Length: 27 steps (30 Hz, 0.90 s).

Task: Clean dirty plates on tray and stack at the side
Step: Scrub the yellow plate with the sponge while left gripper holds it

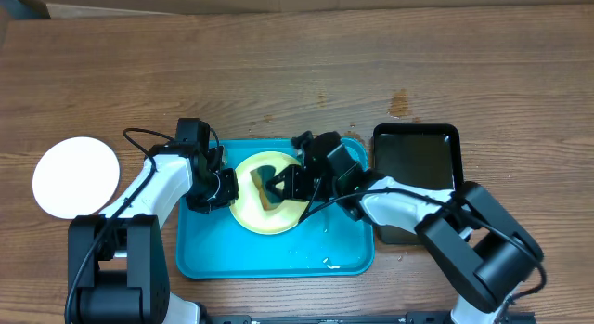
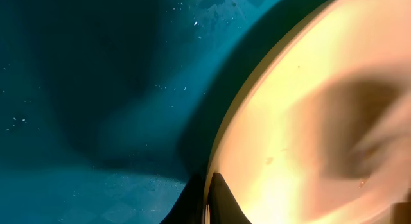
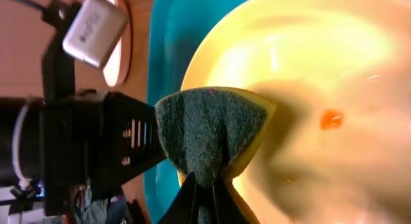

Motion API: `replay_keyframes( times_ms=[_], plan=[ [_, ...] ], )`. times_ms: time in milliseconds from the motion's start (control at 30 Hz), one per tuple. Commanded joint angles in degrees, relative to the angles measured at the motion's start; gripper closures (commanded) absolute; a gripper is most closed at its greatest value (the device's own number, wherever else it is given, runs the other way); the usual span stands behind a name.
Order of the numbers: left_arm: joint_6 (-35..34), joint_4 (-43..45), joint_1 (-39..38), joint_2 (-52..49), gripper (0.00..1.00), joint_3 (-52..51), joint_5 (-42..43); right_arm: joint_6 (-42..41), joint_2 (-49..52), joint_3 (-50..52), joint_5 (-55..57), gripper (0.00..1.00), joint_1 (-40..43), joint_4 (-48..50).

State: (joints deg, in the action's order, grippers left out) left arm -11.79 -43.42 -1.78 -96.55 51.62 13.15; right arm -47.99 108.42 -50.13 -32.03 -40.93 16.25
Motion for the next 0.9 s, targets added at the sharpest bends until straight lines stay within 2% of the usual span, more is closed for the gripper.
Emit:
replay_keyframes(
  times_ms=[0, 200, 400, 600, 867],
  plan=[
    [1.1, 0.0, -0.2, -1.2, 0.96, -1.3, -0.6, -1.2, 2.3, -0.3, -1.7, 0.96, -0.7, 2.5],
    [1.1, 0.0, -0.2, -1.2, 0.96, -1.3, -0.6, -1.3, 5.3, -0.3, -1.8, 0.96, -0.7, 3.7],
    [1.1, 0.0, -0.2, -1.2, 0.96, -1.3, -0.7, 4.7, 3.8, -0.3, -1.4, 0.96, 1.3, 1.8],
    [1.1, 0.0, -0.2, -1.2, 0.96, -1.3, -0.6, 9.7, -3.0, -0.5, 11.6, 0.96, 3.1, -10.1],
    [1.1, 0.1, -0.2, -1.2, 0.96, -1.3, -0.7, 15.5, -15.6, -3.1, 13.4, 0.96, 4.7, -19.0]
  ],
)
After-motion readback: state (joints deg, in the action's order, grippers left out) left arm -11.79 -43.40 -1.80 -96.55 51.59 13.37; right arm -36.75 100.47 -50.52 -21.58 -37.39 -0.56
